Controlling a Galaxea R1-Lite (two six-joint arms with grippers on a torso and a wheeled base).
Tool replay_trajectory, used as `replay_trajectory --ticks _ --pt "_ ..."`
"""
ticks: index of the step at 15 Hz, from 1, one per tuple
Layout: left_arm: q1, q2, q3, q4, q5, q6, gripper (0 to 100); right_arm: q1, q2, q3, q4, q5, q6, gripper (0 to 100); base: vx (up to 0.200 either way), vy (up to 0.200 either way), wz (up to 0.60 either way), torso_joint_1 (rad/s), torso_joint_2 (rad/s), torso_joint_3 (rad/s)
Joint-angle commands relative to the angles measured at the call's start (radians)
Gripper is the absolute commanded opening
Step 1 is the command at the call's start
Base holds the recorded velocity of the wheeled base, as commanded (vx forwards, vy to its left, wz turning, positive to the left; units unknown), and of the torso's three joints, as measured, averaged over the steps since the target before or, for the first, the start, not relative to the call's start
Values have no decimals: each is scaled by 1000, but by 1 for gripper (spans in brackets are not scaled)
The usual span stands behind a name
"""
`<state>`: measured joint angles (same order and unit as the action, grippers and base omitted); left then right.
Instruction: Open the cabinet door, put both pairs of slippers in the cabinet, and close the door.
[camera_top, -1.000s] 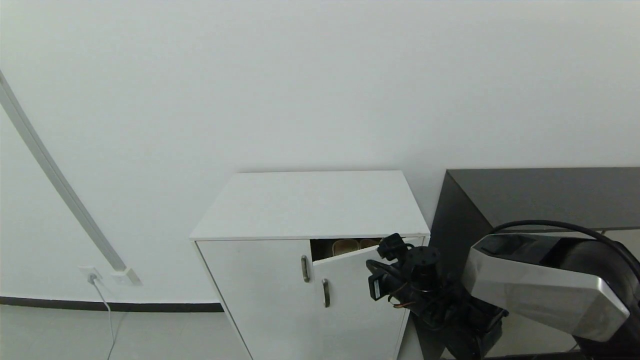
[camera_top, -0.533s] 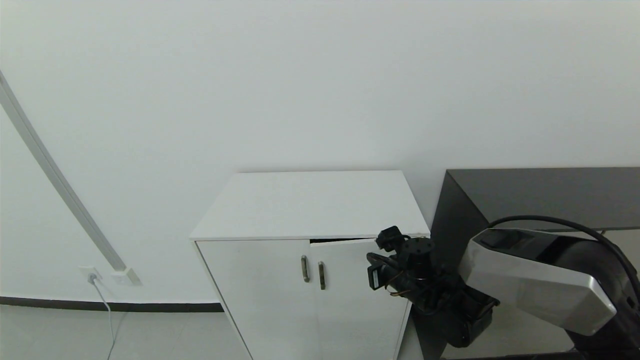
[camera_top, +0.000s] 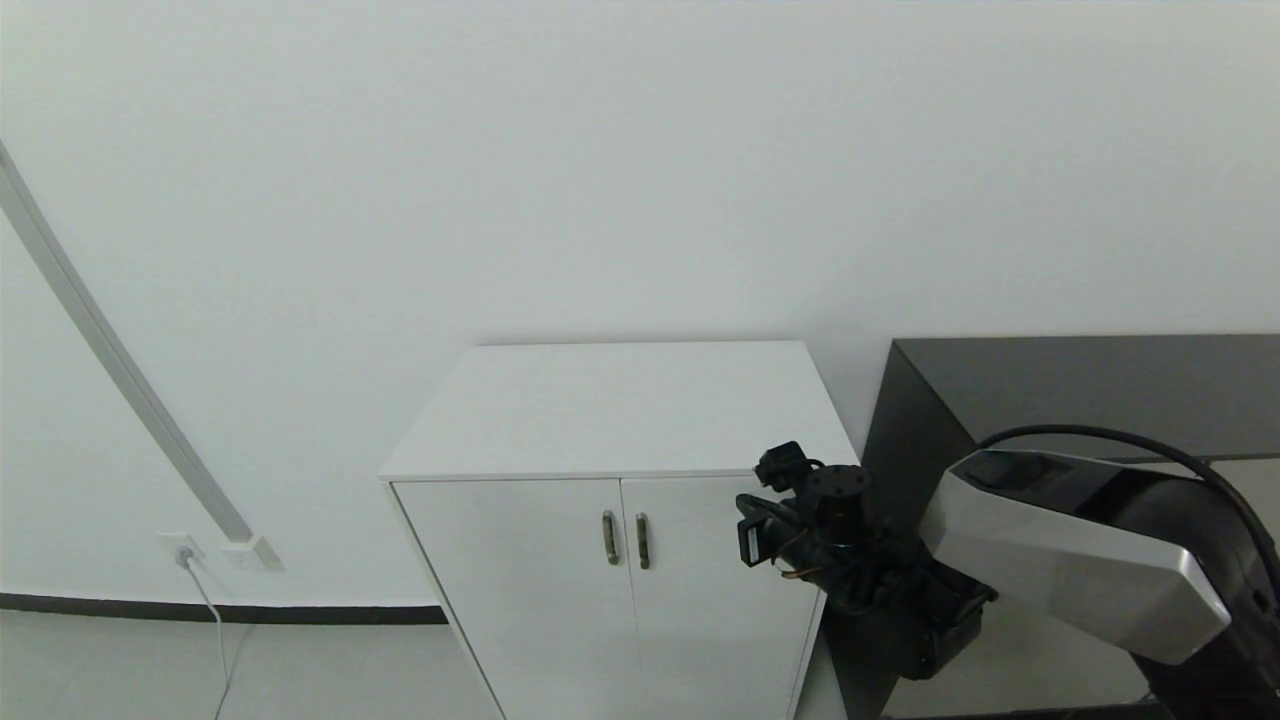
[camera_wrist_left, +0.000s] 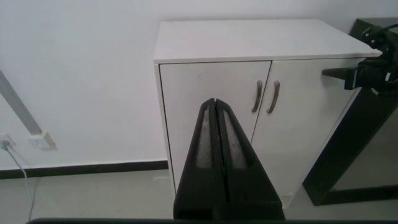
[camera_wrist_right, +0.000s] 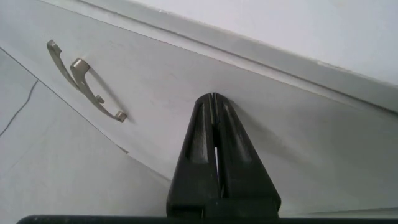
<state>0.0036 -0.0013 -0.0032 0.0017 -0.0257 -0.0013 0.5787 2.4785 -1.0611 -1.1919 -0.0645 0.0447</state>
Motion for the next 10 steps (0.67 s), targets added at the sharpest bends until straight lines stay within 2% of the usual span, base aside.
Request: replay_trajectory --ticks 1,7,10 --pt "-1 1 0 0 0 0 0 -2 8 -17 -2 0 0 0 0 0 0 0 0 0" --pt "-1 1 0 0 0 0 0 -3 7 -8 -6 0 0 0 0 0 0 0 0 0" --pt "-1 1 0 0 0 0 0 1 -41 58 -12 2 6 0 0 0 0 0 0 0"
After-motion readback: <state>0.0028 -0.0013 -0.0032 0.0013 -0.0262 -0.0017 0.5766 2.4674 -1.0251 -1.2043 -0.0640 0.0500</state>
